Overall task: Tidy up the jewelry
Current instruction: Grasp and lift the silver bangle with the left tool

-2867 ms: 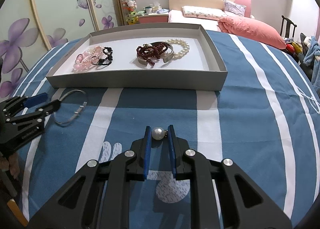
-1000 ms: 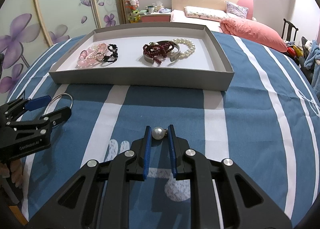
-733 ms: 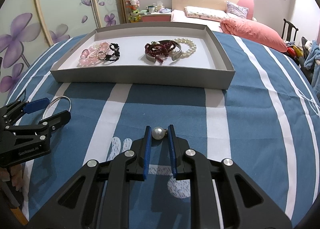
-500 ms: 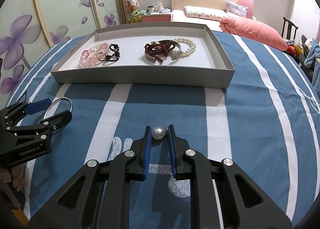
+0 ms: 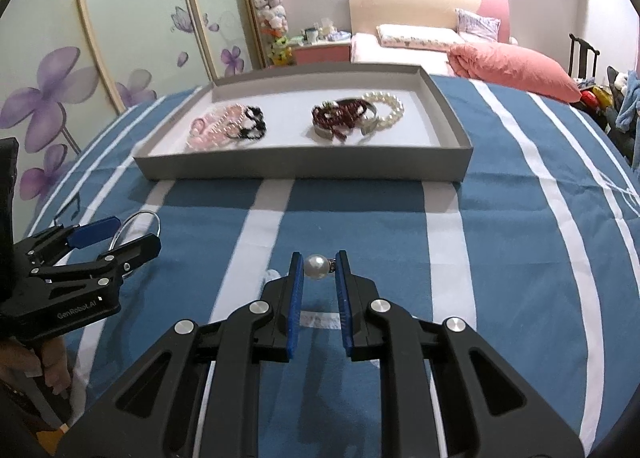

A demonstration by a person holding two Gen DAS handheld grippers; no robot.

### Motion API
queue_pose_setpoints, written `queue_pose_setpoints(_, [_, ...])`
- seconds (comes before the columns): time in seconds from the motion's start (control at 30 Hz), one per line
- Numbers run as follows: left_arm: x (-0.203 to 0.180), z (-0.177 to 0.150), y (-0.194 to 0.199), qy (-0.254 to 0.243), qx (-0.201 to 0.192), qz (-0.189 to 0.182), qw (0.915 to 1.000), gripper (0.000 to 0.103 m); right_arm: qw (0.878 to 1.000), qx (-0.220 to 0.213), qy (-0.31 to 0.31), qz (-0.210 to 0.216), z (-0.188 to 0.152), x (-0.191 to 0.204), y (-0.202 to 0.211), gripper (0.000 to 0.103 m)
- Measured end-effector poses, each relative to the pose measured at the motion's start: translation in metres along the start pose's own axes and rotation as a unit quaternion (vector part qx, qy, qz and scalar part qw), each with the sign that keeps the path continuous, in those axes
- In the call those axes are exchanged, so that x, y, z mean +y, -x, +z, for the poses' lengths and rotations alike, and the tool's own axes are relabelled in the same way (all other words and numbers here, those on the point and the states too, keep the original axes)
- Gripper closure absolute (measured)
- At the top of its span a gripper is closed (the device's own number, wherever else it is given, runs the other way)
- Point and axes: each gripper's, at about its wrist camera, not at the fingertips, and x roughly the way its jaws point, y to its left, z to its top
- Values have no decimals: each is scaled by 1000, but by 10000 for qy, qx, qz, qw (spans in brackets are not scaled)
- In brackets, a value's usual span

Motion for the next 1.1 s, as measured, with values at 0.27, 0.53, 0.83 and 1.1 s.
queue_pose_setpoints(0.27, [0,1,37,110,-747,4,9971,33,9983,-577,53,31,6,10,21,86])
queue_pose_setpoints(0.53, [-8,8,69,53,-1528,93,9882,33,9906,-1362,97,-79,14,17,44,86])
queue_pose_setpoints(0.83, [-19,15,89,-34,-2142,161,9766,33,9755,-2169,164,-322,25,21,65,86])
queue_pose_setpoints(1.1, [-24,23,97,-82,-2474,217,9686,33,9662,-2531,235,-429,38,23,72,86])
